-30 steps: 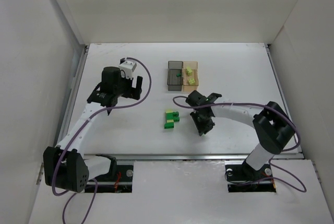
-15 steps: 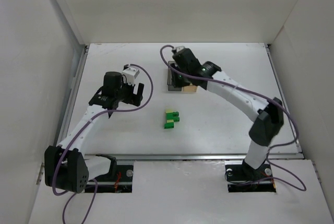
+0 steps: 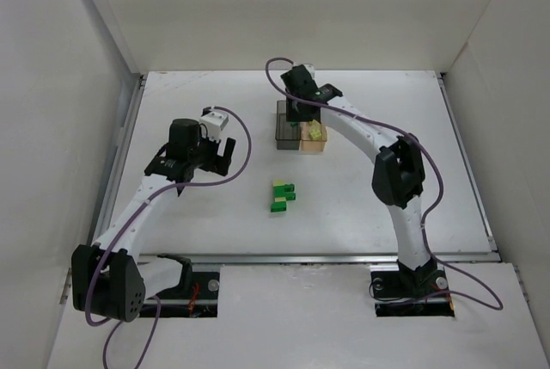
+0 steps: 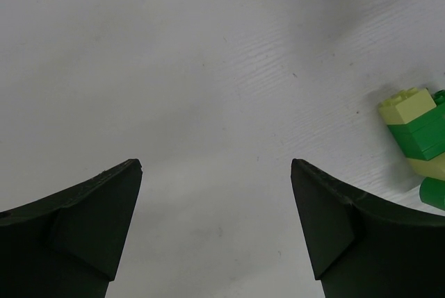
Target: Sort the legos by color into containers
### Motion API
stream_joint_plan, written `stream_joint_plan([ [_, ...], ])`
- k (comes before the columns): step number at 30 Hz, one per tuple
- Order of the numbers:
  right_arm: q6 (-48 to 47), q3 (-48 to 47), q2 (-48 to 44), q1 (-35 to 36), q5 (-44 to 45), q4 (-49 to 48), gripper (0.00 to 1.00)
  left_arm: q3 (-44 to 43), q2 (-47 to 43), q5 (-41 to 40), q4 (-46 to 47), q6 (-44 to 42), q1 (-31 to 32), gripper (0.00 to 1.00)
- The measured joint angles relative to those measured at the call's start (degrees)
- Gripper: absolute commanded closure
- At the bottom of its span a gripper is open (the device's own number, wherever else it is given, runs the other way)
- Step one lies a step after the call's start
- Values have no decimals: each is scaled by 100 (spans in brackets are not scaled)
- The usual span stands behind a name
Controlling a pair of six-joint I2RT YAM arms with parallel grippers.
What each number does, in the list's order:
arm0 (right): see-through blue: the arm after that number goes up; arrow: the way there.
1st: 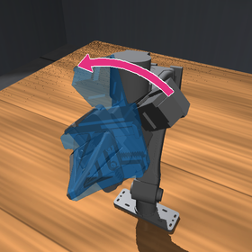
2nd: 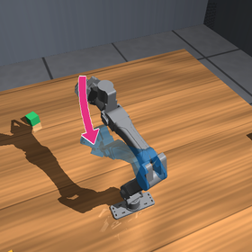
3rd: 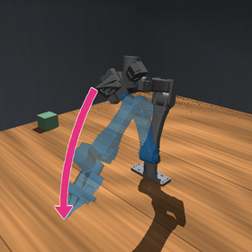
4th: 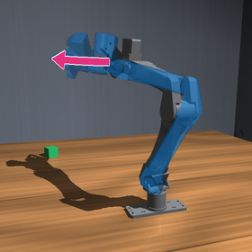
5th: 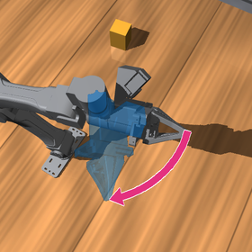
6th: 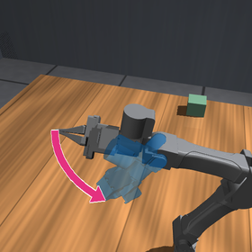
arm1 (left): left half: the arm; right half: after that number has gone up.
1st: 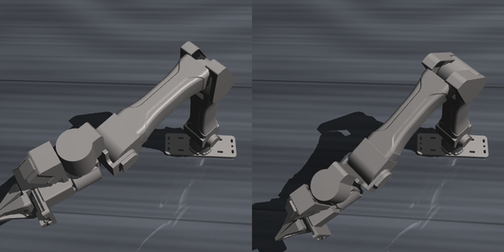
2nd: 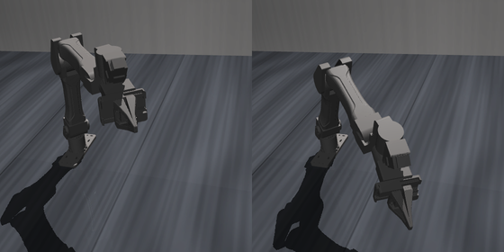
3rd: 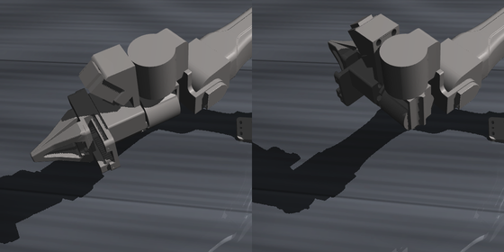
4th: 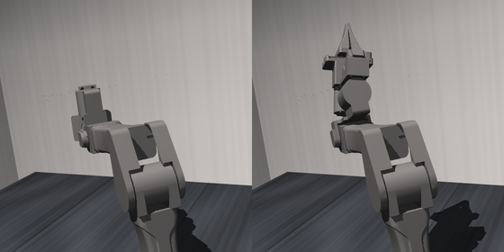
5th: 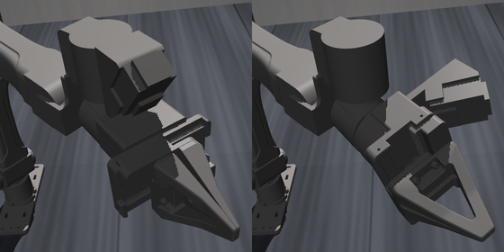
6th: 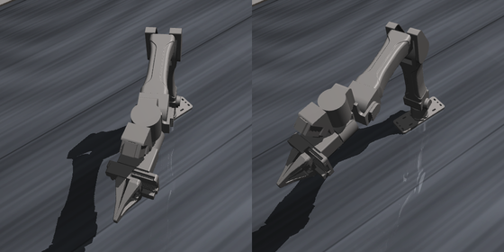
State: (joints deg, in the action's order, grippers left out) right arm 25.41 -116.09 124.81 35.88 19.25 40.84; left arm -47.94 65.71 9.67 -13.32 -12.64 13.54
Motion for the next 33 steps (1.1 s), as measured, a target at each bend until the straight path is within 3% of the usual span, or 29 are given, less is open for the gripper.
stream_joint_plan([
  [2,20,0,-4,-111,-190,-133,44,0,-9,-9,0,-2,0,14],
  [3,-22,2,-4,-140,-337,-175,31,0,-7,-11,-4,-2,0,14],
  [7,-83,114,-52,-166,-675,-273,18,0,-2,-28,-11,-13,0,14],
  [14,-420,564,-619,-105,-1106,-256,11,0,7,-31,-22,-35,0,14],
  [18,-507,1574,-1628,133,-1130,-205,0,0,4,-142,-20,-9,0,12],
  [23,-160,3005,-2706,876,-1327,-166,0,0,4,-446,85,326,-17,11],
  [31,409,3519,-2363,1633,-1480,-146,0,61,59,-704,356,798,-46,11],
  [33,496,3497,-2144,1672,-1451,-203,4,120,98,-761,428,802,-17,11],
])
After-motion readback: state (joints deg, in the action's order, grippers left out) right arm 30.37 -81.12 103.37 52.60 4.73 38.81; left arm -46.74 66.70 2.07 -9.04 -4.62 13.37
